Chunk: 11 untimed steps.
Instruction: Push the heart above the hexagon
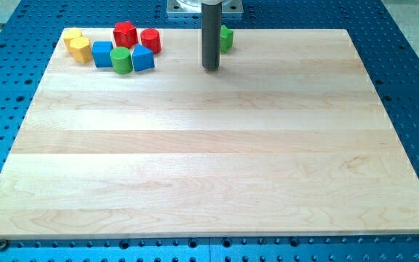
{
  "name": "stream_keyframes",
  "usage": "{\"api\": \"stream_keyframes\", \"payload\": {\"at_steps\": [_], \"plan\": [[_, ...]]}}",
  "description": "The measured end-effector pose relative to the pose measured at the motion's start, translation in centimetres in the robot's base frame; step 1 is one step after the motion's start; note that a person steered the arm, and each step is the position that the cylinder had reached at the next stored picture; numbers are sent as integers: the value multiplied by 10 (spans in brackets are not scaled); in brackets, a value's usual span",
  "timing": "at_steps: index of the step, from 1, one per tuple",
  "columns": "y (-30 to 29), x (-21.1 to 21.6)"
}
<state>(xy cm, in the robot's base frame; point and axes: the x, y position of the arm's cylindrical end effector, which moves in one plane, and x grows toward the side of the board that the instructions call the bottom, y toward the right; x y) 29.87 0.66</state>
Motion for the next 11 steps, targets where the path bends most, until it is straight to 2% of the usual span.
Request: {"api": "stream_keyframes", "payload": {"at_steps": [4,6,7,9,11], "plan": [[-5,0],[-47,41],[-37,42],[-144,93],[-284,100]]}}
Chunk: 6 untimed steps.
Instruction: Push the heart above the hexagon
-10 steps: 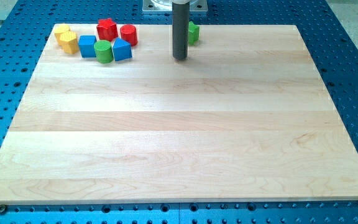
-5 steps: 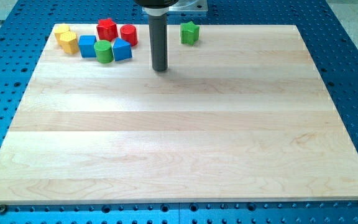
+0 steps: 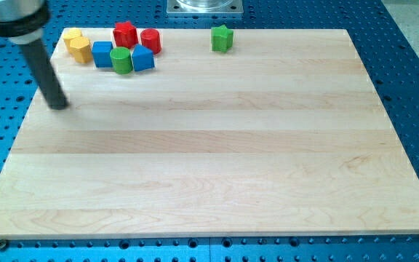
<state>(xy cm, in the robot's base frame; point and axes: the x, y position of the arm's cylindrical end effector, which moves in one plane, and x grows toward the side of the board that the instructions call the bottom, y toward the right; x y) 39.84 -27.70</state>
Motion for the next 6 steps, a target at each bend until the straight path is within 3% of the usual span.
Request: {"api": "stream_keyframes", "payload": {"at_steps": [1,4,6], "plan": [[-28,0],[-16,-102],[-8,-142]]}}
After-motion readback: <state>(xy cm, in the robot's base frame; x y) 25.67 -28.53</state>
